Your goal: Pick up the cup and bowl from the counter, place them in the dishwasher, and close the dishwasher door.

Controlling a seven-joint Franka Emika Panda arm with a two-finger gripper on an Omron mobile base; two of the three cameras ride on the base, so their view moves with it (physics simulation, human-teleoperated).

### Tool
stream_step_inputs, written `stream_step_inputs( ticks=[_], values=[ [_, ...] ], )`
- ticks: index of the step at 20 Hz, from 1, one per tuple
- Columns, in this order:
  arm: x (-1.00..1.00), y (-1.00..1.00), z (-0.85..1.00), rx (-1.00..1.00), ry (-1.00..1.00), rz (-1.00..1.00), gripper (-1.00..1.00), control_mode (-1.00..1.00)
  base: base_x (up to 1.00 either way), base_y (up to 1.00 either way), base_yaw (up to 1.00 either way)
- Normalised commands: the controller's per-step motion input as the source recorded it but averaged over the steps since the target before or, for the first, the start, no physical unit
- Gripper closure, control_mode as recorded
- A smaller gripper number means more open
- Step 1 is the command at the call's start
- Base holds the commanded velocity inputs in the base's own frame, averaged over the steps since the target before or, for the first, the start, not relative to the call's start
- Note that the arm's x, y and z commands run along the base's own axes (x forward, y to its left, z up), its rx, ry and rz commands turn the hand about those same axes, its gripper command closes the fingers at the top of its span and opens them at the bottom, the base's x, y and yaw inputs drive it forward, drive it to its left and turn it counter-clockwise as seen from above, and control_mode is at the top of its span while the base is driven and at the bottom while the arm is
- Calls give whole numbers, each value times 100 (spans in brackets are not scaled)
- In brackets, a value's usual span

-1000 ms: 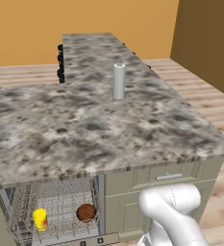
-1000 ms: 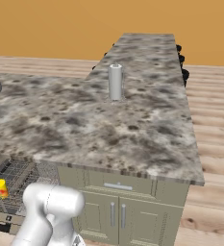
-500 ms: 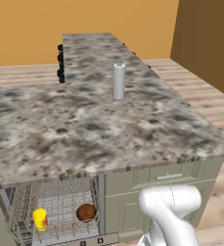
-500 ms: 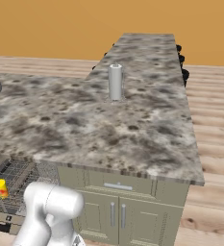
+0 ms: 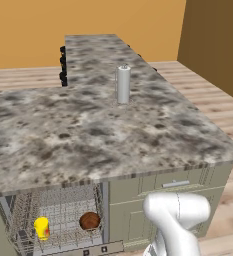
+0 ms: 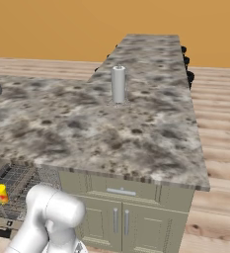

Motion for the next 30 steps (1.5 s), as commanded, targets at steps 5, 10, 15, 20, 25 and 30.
stream_step_inputs(
  ticks=[5,10,15,20,25,30],
  values=[
    [77,0,-19,0,-8,0,-100,-100,0,0,0],
    [78,0,0,0,-11,0,-100,-100,0,0,0],
    [85,0,0,0,-9,-1,-100,-100,0,0,0],
    [90,-2,-3,2,-8,-3,-100,-100,0,0,0],
    [88,0,-12,4,-8,-4,-100,-100,0,0,0],
    [82,0,-15,6,-9,-4,-100,-100,0,0,0]
  ],
)
